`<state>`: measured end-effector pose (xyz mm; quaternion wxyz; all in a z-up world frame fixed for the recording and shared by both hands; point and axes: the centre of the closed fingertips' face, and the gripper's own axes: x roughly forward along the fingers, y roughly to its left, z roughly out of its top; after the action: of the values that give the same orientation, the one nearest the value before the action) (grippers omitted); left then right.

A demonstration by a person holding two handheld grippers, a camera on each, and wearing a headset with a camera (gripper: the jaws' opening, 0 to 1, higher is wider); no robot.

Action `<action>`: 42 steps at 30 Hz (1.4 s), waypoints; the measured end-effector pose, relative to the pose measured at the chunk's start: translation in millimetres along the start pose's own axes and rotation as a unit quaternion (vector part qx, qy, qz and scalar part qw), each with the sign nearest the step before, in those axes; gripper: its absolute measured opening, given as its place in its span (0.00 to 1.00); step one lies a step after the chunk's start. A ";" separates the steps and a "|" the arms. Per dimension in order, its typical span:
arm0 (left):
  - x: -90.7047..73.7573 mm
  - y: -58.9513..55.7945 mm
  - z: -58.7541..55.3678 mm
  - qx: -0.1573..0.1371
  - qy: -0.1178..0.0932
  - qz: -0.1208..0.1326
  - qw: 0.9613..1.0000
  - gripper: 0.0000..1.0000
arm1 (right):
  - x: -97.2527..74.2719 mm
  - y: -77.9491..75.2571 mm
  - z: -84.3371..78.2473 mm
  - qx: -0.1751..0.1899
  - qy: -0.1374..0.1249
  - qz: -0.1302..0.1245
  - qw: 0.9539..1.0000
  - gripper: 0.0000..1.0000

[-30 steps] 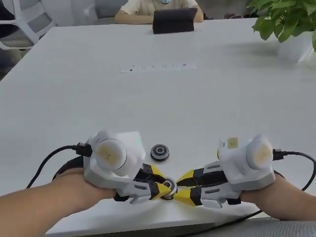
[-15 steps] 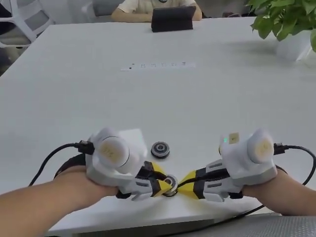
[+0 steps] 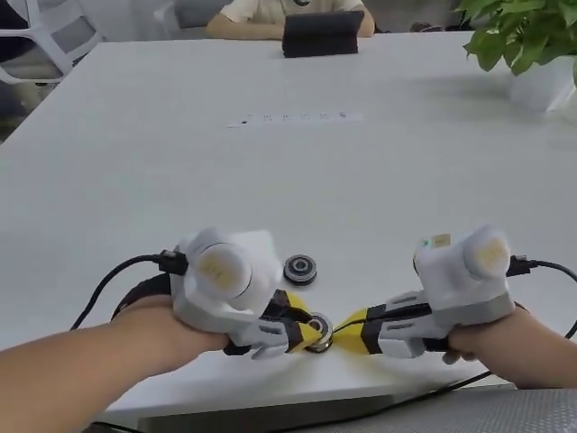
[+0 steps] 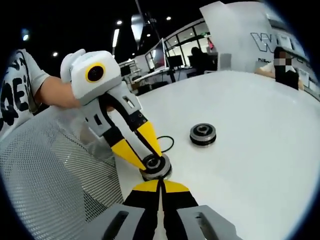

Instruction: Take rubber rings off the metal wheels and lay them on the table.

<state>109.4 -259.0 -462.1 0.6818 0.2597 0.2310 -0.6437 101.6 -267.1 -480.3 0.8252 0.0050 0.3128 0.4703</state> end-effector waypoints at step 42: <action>-1.1 -5.0 -1.6 -0.006 0.014 0.016 1.000 0.06 | -5.5 9.6 16.4 0.107 -0.040 0.016 0.993 0.00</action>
<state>104.4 -257.4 -462.9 0.6905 0.2682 0.2397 -0.6276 100.7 -261.3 -461.4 0.8240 0.1170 0.3281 0.4468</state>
